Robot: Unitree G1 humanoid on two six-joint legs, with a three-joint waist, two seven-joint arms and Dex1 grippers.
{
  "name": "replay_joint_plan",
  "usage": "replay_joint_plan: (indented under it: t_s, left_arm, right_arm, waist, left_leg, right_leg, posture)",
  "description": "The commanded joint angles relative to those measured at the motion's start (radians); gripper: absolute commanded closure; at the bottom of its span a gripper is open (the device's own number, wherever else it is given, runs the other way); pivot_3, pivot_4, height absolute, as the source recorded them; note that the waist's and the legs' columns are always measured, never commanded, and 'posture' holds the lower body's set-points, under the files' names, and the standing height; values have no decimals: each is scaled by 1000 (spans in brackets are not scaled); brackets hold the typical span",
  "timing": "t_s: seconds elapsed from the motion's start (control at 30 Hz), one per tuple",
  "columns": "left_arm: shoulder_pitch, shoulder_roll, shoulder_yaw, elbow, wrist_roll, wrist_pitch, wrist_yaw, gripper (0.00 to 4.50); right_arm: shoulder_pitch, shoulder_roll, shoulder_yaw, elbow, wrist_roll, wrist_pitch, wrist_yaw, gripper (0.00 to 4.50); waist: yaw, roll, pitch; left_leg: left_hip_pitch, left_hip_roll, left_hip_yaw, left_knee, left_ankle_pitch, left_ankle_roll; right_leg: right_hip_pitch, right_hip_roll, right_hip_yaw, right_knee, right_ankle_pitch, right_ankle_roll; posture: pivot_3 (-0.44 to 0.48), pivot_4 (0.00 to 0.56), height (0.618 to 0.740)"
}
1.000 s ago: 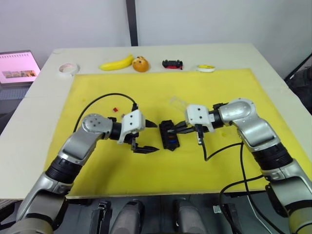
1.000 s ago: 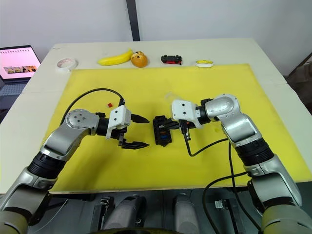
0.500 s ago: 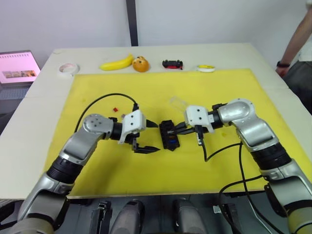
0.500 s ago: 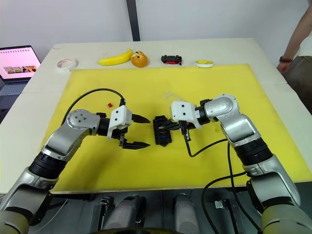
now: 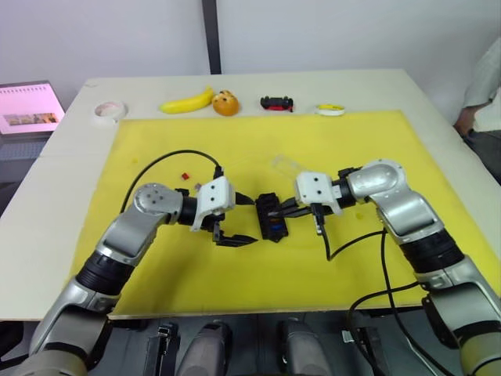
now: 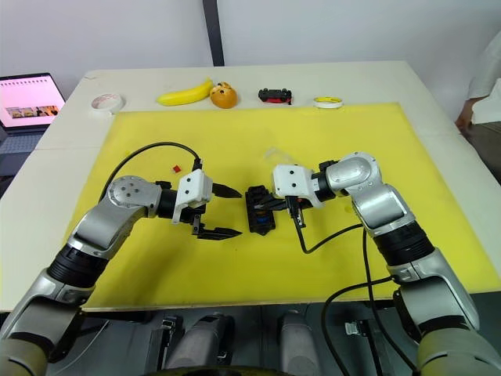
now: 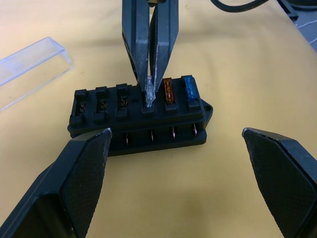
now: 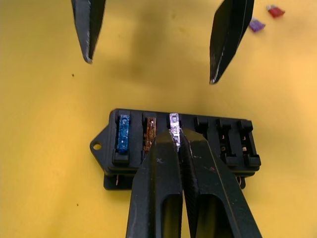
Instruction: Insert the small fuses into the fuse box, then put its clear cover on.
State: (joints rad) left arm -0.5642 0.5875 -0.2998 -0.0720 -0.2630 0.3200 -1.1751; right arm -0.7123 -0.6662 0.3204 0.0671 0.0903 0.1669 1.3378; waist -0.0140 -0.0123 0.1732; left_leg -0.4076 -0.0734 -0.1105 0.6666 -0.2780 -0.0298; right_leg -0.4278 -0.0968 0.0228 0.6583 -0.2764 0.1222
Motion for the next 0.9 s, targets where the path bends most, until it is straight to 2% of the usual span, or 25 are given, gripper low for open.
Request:
replay_joint_plan:
  t_s: [0.03, 0.73, 0.83, 0.9]
  left_arm:
    - [-16, 1, 21, -26, 0, -13, -1, 43]
    - [-12, 0, 21, -38, -3, -6, 1, 43]
    - [-12, 1, 22, -39, -5, -3, 1, 0]
    - [-12, 2, 23, -37, -6, -2, 0, 0]
  right_arm:
    - [-30, 7, -6, -7, -5, -9, -5, 4500]
    - [-37, 9, -17, -1, 2, 16, -1, 4500]
    - [-41, 9, -33, -21, 24, 47, 0, 3457]
    - [-44, 5, -45, -38, 41, 71, 5, 2483]
  waist:
    - [0, 0, 0]
    - [0, 0, 0]
    - [0, 0, 0]
    - [0, 0, 0]
  left_leg:
    - [0, 0, 0, 0, 0, 0]
    - [0, 0, 0, 0, 0, 0]
    - [0, 0, 0, 0, 0, 0]
    - [0, 0, 0, 0, 0, 0]
  right_leg:
    - [0, 0, 0, 0, 0, 0]
    - [0, 0, 0, 2, 0, 0]
    - [0, 0, 0, 2, 0, 0]
    - [0, 0, 0, 2, 0, 0]
  posture:
    - [0, 150, 740]
    - [0, 150, 740]
    - [0, 150, 740]
    - [0, 150, 740]
